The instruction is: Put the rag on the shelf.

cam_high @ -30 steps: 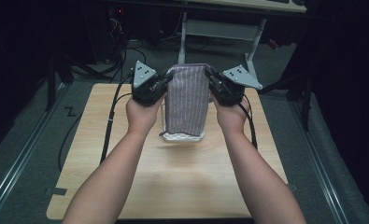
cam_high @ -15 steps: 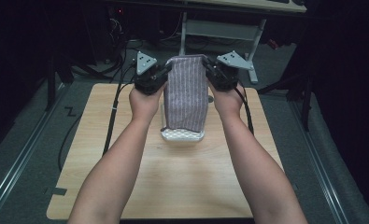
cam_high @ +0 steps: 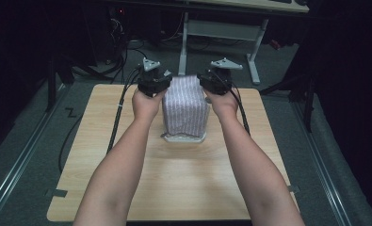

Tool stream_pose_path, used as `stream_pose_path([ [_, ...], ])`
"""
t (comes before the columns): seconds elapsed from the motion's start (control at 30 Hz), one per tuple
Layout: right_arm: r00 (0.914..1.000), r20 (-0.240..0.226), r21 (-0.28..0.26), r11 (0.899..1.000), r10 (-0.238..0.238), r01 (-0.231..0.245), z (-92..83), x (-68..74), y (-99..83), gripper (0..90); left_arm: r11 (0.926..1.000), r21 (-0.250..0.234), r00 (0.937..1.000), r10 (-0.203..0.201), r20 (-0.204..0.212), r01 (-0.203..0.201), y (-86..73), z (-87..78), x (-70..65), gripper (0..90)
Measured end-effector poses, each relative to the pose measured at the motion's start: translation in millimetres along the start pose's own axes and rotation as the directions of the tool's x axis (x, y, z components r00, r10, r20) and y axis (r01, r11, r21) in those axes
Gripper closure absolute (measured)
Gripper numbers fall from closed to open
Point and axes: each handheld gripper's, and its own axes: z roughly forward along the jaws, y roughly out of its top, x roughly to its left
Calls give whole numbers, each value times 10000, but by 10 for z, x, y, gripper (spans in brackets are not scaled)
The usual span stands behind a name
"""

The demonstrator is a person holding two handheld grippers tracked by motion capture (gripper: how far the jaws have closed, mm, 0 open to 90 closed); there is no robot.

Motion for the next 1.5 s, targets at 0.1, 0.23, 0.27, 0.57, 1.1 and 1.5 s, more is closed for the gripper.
stream_pose_path([
  [0.1,10000,-22,30,10000,-8,8,-9,-18,-23,566,9996,-60,9996,281,-52,-282,-9,-10,-9,551],
  [0.23,9999,-148,71,10000,-32,33,-49,-10,-39,564,9991,-216,9993,367,106,-364,-1,-70,-43,540],
  [0.27,9997,-229,129,9999,-92,95,-67,0,-39,567,9988,-266,9991,412,118,-409,1,-88,-53,539],
  [0.57,9975,-308,237,9977,-629,636,-215,99,-63,615,9970,-608,9989,474,36,-471,-30,-313,-152,527],
  [1.1,9964,36,-323,9959,-845,846,-709,143,-203,575,9914,-700,9937,1119,104,-1109,-139,-808,-317,509],
  [1.5,9925,-128,-377,9919,-1219,1213,-1106,187,-468,567,9904,-720,9928,1191,149,-1177,-394,-1170,-260,498],
])
